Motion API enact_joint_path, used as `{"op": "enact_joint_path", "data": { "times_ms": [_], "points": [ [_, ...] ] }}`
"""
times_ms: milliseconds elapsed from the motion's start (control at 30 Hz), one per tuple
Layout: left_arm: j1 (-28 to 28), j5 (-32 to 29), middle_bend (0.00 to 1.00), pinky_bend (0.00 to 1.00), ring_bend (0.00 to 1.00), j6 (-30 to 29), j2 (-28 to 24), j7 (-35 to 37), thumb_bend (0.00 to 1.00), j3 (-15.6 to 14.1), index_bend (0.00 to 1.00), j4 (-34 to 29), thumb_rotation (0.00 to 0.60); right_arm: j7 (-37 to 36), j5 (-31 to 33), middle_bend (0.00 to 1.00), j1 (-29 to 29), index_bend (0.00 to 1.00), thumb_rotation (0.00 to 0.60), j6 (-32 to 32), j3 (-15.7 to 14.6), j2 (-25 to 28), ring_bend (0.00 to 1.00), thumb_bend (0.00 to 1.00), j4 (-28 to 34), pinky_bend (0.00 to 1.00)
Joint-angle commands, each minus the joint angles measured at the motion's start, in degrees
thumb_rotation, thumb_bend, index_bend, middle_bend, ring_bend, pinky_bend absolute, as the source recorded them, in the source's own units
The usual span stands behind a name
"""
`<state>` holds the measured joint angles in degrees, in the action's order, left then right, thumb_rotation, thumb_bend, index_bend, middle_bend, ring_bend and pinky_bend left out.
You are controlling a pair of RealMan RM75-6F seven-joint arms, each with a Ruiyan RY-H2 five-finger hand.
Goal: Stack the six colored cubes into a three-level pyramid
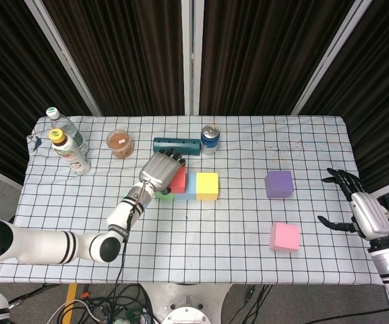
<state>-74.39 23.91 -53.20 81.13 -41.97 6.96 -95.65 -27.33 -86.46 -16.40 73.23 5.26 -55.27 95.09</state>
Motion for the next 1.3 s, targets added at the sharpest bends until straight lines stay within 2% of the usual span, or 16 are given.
{"op": "enact_joint_path", "data": {
  "times_ms": [33,333,533,667,833,1067,1300],
  "points": [
    [0.0,0.1,0.15,0.22,0.10,-0.1,0.1,-0.2,0.18,-0.1,0.23,-0.1,0.600,0.0,0.0,0.21,0.1,0.00,0.600,0.1,0.0,0.0,0.00,0.13,0.0,0.00],
    [0.2,0.0,0.14,0.22,0.10,-0.8,-0.3,0.0,0.17,0.0,0.13,-1.1,0.600,-0.2,0.0,0.21,0.2,0.00,0.600,0.3,0.1,0.1,0.00,0.13,0.0,0.00],
    [2.1,2.5,0.09,0.21,0.09,-2.5,-2.7,2.4,0.17,0.7,0.10,-4.9,0.600,-0.2,0.2,0.21,0.2,0.00,0.600,0.1,0.1,0.4,0.00,0.15,0.0,0.00],
    [6.0,7.8,0.07,0.20,0.08,-5.6,-6.3,6.6,0.17,0.9,0.08,-10.0,0.600,-0.3,1.2,0.21,-0.2,0.00,0.600,-1.7,0.0,0.5,0.00,0.16,-0.5,0.00],
    [14.6,18.8,0.07,0.18,0.08,-13.0,-11.0,13.5,0.17,-1.4,0.09,-14.6,0.600,1.2,3.2,0.21,-2.6,0.00,0.600,-6.5,0.3,-1.1,0.00,0.16,-2.1,0.00],
    [25.4,31.0,0.09,0.17,0.08,-22.7,-12.7,18.6,0.17,-6.5,0.12,-14.2,0.600,7.2,7.9,0.19,-7.5,0.00,0.600,-14.0,1.9,-6.1,0.00,0.12,-7.1,0.00],
    [32.3,37.4,0.10,0.17,0.08,-24.6,-13.7,23.6,0.17,-9.4,0.13,-12.9,0.600,12.8,12.0,0.19,-12.1,0.00,0.600,-19.2,3.9,-12.0,0.00,0.09,-14.5,0.00]
  ]
}}
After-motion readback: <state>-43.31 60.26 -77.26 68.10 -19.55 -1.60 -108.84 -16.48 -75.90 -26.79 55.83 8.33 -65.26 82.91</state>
